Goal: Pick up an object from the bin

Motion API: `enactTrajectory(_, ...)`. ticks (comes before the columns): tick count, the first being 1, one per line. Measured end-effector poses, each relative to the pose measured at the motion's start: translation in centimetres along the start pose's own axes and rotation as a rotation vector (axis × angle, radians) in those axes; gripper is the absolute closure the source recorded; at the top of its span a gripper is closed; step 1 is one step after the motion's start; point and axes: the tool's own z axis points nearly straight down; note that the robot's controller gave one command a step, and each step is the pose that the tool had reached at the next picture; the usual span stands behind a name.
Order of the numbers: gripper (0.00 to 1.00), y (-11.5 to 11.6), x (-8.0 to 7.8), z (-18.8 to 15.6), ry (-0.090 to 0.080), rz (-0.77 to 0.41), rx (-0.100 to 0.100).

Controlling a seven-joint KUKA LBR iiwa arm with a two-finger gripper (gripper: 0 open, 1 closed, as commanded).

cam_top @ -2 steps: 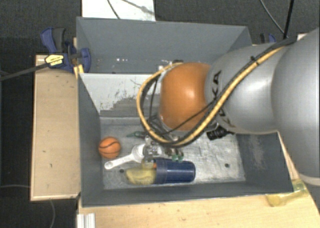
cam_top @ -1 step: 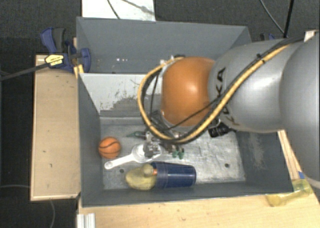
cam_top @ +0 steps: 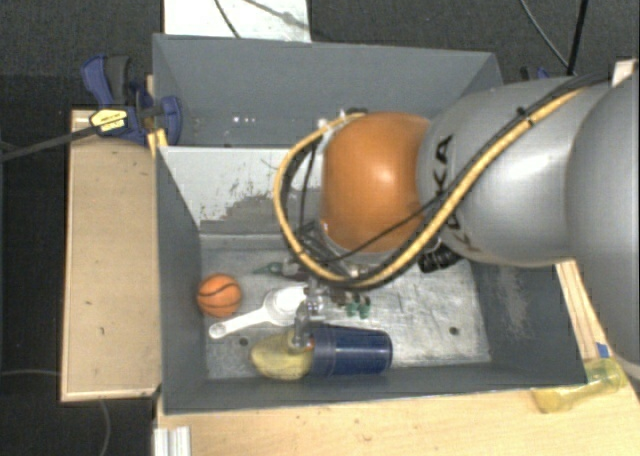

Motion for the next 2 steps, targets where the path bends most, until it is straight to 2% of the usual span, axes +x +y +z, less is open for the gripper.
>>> enactTrajectory(1, 0.0, 0.1, 0.0, -0.3, -0.001, -0.003, -0.001)
enactTrajectory(2, 1.0, 0.4, 0.7, 9.0, 0.002, 0.018, -0.018)
